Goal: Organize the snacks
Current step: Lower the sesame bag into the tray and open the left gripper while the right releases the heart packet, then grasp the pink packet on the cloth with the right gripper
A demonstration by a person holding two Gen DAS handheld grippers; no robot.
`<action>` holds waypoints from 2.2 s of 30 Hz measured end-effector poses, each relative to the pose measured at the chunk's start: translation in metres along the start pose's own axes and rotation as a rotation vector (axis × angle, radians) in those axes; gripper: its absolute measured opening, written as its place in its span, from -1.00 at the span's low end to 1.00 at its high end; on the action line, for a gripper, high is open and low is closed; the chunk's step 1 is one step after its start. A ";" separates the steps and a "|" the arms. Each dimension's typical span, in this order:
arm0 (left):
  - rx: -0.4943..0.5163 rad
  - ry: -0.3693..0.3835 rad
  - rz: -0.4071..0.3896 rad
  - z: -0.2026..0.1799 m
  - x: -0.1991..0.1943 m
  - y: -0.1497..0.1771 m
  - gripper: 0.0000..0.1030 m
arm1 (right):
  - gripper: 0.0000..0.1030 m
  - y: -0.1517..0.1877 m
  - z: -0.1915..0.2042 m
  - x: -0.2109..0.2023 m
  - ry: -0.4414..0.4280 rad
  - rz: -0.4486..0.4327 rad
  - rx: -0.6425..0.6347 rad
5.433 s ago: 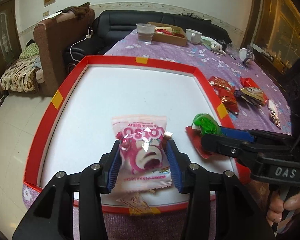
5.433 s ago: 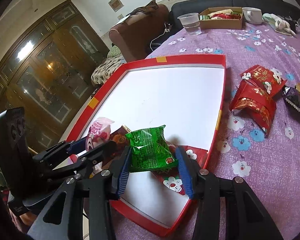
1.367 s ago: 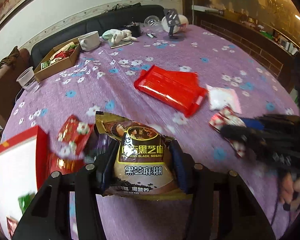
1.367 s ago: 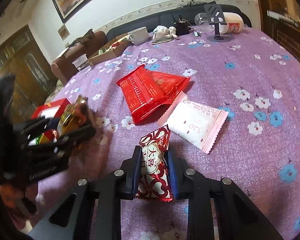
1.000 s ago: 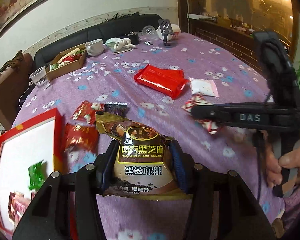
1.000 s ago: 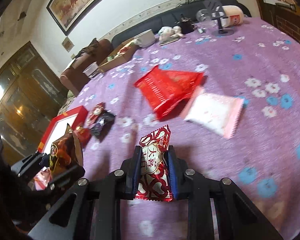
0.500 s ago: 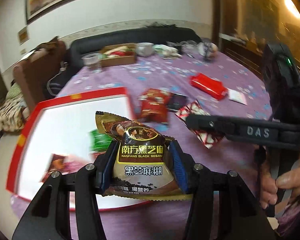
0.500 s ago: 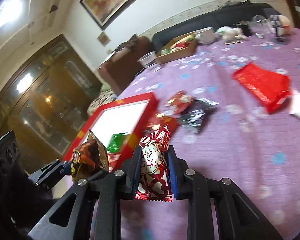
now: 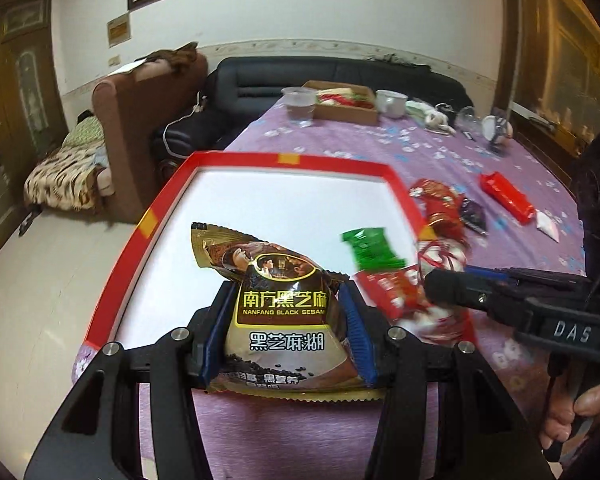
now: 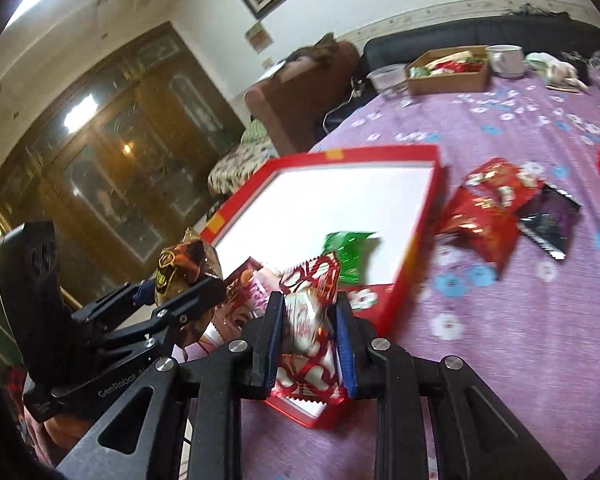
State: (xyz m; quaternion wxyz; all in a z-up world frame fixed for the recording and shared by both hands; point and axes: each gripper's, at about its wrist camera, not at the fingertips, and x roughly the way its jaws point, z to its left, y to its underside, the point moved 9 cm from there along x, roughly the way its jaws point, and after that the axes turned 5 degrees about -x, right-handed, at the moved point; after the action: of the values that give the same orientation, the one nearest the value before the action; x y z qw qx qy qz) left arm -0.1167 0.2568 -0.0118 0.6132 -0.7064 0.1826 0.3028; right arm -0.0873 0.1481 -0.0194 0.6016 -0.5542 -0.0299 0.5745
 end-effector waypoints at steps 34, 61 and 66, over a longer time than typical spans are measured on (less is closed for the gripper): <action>-0.013 -0.073 0.092 0.030 0.061 0.001 0.72 | -0.04 -0.012 -0.003 0.060 0.082 0.109 -0.110; -0.044 -0.111 0.109 0.038 0.063 0.002 1.00 | 0.69 -0.045 -0.120 -0.079 -0.009 -0.331 0.296; -0.080 -0.147 0.114 0.045 0.054 0.008 1.00 | 0.71 -0.037 -0.183 -0.117 0.111 -0.384 0.432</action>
State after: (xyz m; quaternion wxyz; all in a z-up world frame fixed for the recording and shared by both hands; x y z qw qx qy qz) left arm -0.0900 0.3053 -0.0563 0.5779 -0.6947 0.1645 0.3954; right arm 0.0205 -0.0418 0.0068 0.8041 -0.4281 0.0215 0.4119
